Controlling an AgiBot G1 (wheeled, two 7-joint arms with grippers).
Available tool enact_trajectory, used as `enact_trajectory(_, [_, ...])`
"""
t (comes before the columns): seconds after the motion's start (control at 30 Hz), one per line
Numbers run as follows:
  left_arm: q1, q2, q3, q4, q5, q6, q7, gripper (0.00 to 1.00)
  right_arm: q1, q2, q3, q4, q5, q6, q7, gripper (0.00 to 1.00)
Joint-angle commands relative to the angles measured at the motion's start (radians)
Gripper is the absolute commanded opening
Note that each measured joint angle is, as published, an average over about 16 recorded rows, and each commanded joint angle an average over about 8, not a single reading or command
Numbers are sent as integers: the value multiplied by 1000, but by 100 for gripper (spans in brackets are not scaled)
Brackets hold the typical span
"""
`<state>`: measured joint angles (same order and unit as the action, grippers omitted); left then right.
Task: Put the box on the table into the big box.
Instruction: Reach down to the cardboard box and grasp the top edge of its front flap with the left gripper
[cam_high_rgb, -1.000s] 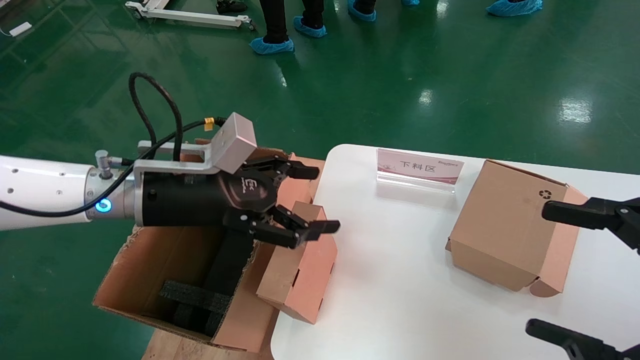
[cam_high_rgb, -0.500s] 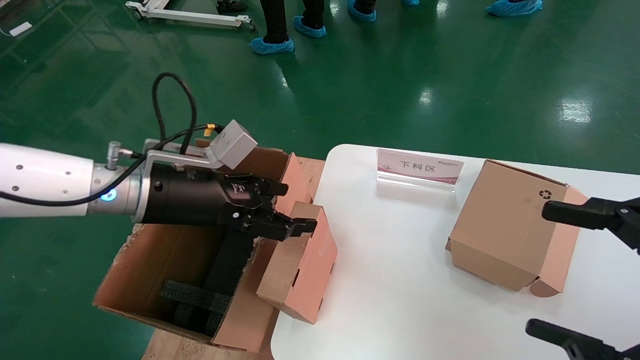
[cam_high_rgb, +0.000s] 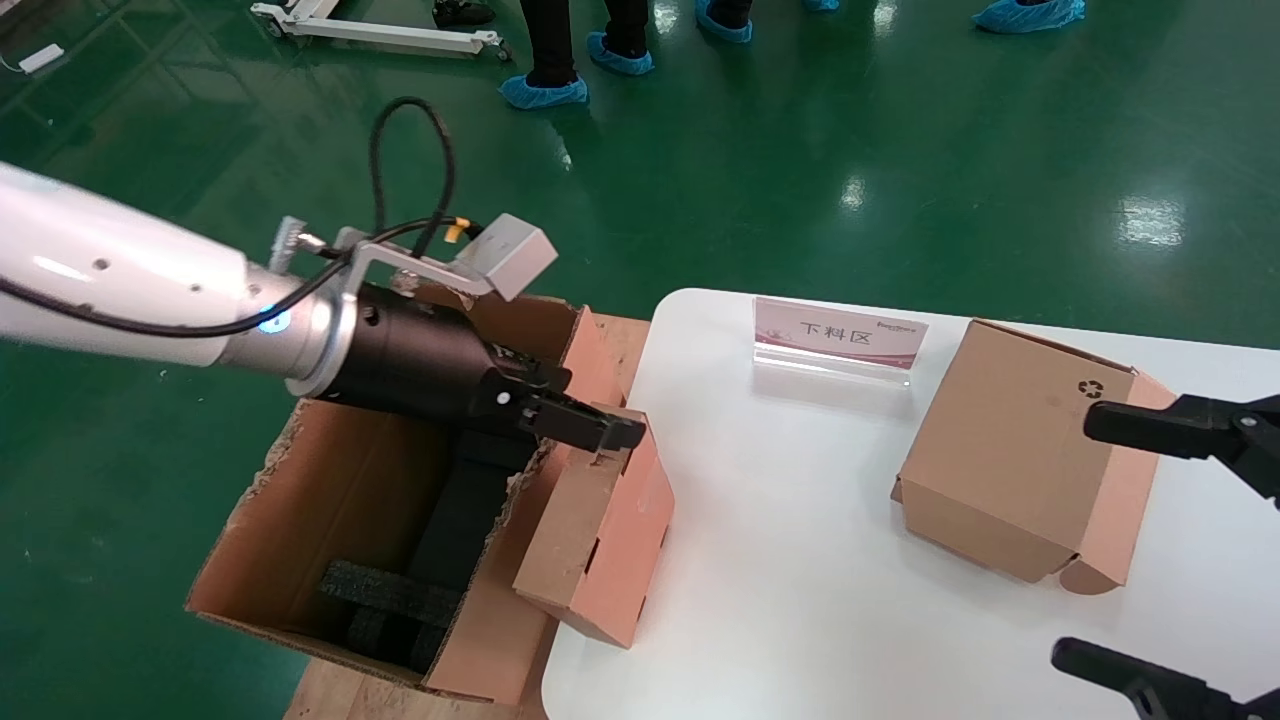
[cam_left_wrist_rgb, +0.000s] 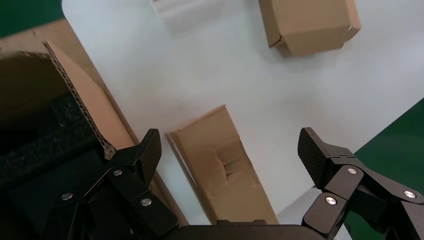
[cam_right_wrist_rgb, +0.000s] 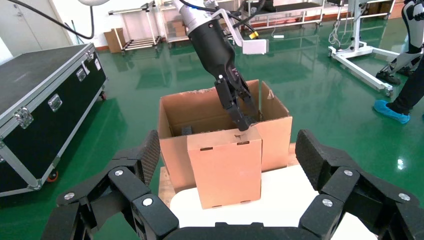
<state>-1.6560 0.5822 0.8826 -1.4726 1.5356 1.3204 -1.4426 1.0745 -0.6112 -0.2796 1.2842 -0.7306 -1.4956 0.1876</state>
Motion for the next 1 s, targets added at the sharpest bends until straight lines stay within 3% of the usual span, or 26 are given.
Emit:
enact_trajectory(0.03, [-45, 17, 48, -3, 14, 13, -44, 100, 0, 0, 0, 0, 0, 0, 0, 100])
enact_trajectory(0.67, [-479, 275, 591, -7, 72, 139, -387, 100, 0, 0, 0, 0, 0, 0, 0, 100])
enact_trajectory(1.0, [-557, 377, 729, -7, 79, 178, -528, 100, 0, 0, 0, 0, 0, 0, 0, 100])
